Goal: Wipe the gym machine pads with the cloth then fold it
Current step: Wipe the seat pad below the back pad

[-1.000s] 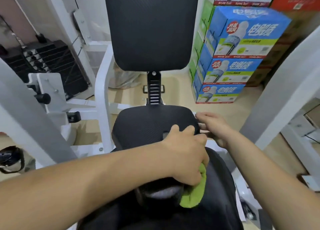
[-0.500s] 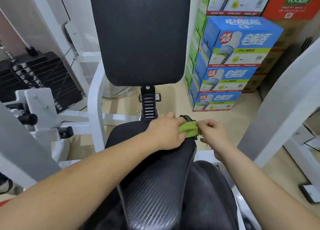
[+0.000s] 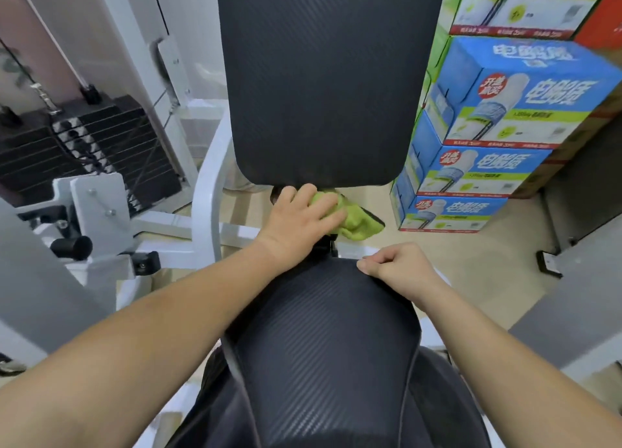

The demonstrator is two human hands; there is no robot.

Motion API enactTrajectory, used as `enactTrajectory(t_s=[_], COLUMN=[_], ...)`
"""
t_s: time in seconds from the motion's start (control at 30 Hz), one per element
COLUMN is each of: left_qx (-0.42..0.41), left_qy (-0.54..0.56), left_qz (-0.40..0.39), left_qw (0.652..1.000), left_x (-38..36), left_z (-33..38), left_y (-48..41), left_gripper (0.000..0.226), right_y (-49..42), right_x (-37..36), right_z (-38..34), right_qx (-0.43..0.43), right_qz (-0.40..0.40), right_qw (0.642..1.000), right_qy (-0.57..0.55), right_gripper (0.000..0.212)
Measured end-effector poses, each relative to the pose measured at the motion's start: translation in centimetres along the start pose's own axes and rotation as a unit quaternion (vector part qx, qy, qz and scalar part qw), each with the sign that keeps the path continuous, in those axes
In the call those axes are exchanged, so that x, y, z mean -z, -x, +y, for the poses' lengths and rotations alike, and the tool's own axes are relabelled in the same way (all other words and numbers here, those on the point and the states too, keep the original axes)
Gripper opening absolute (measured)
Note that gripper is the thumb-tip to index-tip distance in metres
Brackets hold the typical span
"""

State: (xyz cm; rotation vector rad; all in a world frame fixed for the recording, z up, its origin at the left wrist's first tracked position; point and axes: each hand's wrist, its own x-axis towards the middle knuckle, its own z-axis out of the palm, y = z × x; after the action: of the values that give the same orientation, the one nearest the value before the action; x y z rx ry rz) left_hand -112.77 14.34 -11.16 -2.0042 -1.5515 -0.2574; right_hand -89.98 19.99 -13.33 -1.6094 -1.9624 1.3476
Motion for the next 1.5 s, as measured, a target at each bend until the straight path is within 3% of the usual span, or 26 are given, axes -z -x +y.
enactTrajectory(t_s=[0.1,0.3,0.43,0.5,0.6,0.67,0.73,0.87,0.97,1.07,1.23,1.33,1.43,1.5], left_qx=[-0.087,-0.119,-0.056,0.082,0.259,0.246,0.207,0.229,0.239,0.25,0.21,0.234,0.225,0.268], left_qy=[-0.042,-0.061,-0.053,0.021,0.229,0.302,0.277,0.263,0.25,0.27,0.292,0.32,0.359,0.378], left_qz=[-0.09,-0.216,-0.31,-0.329,-0.247,-0.261,-0.306,-0.342,-0.376,-0.398,-0.457,-0.513,-0.607,-0.593], left_qw=[0.991,0.967,0.948,0.941,0.905,0.883,0.887,0.873,0.86,0.84,0.814,0.762,0.672,0.659], left_x=[-1.4,0.5,2.4,3.7,5.2,5.7,5.3,3.4,3.3,6.3,16.0,23.5,30.5,34.3], left_z=[-1.6,-1.9,-1.1,-0.9,0.7,3.4,5.7,5.7,6.3,7.8,12.7,14.2,13.2,12.1], left_y=[-0.3,-0.1,0.1,0.2,2.2,3.4,4.0,2.3,1.5,2.2,6.7,8.8,8.9,7.7], left_gripper=[0.052,0.053,0.037,0.031,0.036,0.043,0.045,0.043,0.044,0.044,0.046,0.044,0.04,0.036], right_y=[-0.8,-0.6,1.0,2.4,5.0,5.5,5.4,4.8,5.1,6.7,15.9,21.3,26.0,28.5], right_x=[-0.1,-0.2,0.2,0.4,0.6,0.3,0.1,0.1,0.0,1.0,3.2,5.2,8.1,10.1], right_z=[-0.5,-1.1,-0.7,0.2,1.2,1.7,1.6,1.9,2.0,1.0,-4.5,-9.5,-14.6,-17.5], right_qx=[0.001,-0.02,-0.007,0.014,0.011,0.014,0.022,-0.005,-0.033,-0.119,-0.234,-0.278,-0.309,-0.315], right_qz=[0.002,0.009,0.004,0.03,0.097,0.106,0.107,0.11,0.097,0.043,0.012,-0.054,-0.077,-0.096], right_qw=[0.999,0.996,0.997,0.996,0.994,0.994,0.993,0.992,0.995,0.989,0.972,0.958,0.946,0.941], right_qy=[0.038,0.089,0.08,0.077,0.042,0.029,0.048,0.068,0.007,-0.074,-0.013,-0.032,-0.06,-0.075], right_gripper=[0.016,0.022,0.021,0.032,0.038,0.033,0.034,0.033,0.028,0.03,0.034,0.032,0.028,0.024])
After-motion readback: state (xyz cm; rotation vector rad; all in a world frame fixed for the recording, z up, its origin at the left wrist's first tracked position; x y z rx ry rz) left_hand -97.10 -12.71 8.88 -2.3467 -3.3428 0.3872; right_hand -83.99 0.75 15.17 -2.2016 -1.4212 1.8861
